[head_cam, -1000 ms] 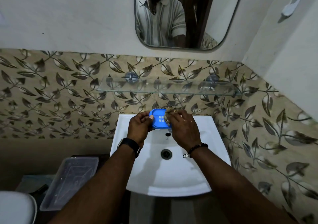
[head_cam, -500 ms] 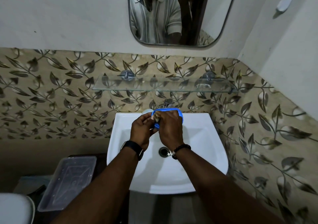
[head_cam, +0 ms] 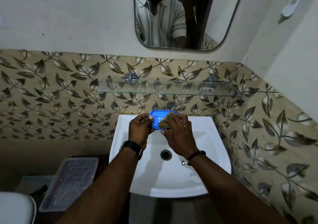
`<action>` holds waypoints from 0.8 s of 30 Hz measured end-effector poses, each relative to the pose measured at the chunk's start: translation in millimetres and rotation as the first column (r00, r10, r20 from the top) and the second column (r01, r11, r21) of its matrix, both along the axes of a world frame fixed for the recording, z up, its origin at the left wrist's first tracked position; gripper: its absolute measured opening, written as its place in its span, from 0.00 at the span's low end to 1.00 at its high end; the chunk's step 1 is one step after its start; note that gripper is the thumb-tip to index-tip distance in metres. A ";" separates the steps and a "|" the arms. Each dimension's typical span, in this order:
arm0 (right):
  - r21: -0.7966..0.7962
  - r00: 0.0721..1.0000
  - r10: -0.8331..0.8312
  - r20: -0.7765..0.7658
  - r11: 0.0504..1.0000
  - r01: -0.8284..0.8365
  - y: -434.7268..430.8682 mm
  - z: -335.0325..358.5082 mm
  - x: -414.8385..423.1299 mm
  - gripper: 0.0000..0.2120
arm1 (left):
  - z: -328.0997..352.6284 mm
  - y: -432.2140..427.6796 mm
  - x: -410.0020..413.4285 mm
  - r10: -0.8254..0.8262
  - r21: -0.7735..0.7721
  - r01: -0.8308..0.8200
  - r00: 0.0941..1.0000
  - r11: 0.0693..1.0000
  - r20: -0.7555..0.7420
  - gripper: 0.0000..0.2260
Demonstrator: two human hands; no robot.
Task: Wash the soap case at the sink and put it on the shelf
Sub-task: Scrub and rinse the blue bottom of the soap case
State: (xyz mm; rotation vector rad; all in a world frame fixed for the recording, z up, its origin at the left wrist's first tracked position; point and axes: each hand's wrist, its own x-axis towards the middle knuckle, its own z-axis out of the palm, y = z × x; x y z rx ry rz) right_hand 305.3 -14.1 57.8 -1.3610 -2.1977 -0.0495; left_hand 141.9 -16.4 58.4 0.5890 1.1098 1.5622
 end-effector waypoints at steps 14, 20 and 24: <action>-0.197 0.871 0.174 -0.459 0.936 -0.291 17.6 24.7 30.6 0.08 | 19.0 -1.8 -19.3 -0.245 -0.033 0.276 0.789 0.961 -0.563 0.11; -0.196 0.681 -0.017 -0.732 0.963 -0.186 15.9 18.7 24.2 0.14 | 15.7 -11.3 -11.3 -0.361 0.057 0.406 0.860 0.912 -0.362 0.11; 0.117 0.809 -0.055 -0.585 0.981 0.152 0.3 7.1 1.6 0.14 | 3.1 -18.6 15.2 -0.321 0.014 0.329 0.928 0.944 -0.189 0.11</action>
